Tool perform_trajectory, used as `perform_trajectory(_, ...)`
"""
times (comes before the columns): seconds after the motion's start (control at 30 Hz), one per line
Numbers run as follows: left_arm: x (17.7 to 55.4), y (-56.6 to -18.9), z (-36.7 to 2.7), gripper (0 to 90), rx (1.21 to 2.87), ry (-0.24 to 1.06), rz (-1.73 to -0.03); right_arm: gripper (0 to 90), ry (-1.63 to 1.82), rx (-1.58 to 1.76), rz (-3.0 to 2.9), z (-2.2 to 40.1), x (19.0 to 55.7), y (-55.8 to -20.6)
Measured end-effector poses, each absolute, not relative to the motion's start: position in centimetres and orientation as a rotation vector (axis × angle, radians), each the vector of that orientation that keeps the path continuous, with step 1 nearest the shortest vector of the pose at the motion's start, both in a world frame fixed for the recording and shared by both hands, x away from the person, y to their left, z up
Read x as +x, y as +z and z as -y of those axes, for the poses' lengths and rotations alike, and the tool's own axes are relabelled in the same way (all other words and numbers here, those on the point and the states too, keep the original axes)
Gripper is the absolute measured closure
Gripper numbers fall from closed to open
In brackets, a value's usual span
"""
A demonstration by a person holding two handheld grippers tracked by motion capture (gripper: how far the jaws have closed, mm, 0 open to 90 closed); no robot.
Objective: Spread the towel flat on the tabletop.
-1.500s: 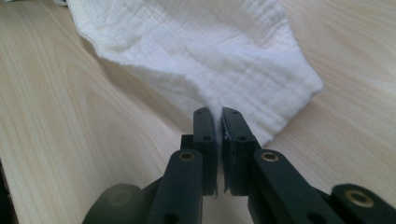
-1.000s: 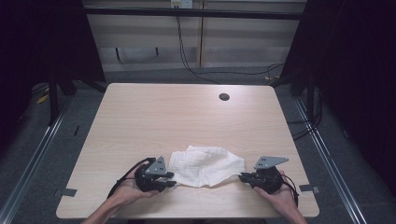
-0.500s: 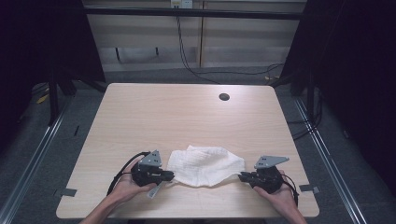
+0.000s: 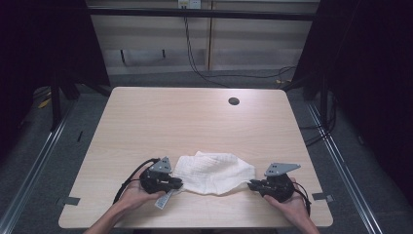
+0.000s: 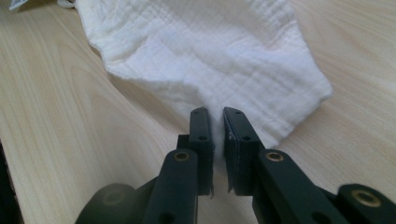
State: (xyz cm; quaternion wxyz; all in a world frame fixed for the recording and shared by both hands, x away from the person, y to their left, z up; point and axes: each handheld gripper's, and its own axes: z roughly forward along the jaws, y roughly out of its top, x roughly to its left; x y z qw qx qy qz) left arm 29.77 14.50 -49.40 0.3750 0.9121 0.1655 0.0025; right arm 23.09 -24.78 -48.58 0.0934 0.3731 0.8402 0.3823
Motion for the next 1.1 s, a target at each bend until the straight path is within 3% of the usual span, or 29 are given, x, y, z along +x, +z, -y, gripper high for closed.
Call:
perform_trajectory(0.13, 30.0, -49.4, -14.4, 88.9, 2.317, -0.025, -0.445, 82.4, 1.134, 1.104, -2.494, 24.7, 23.1, -48.6)
perform_trajectory(0.5, 30.6, -47.4, -15.8, 89.4, 2.206, -0.043, -0.492, 84.9, 1.202, 1.111, -2.460, 25.1, 23.0, -47.7)
perform_trajectory(1.1, 31.0, -42.3, -18.1, 89.8, 2.035, 0.017, -0.491, 87.3, 1.401, 1.066, -2.311, 26.1, 24.5, -41.6)
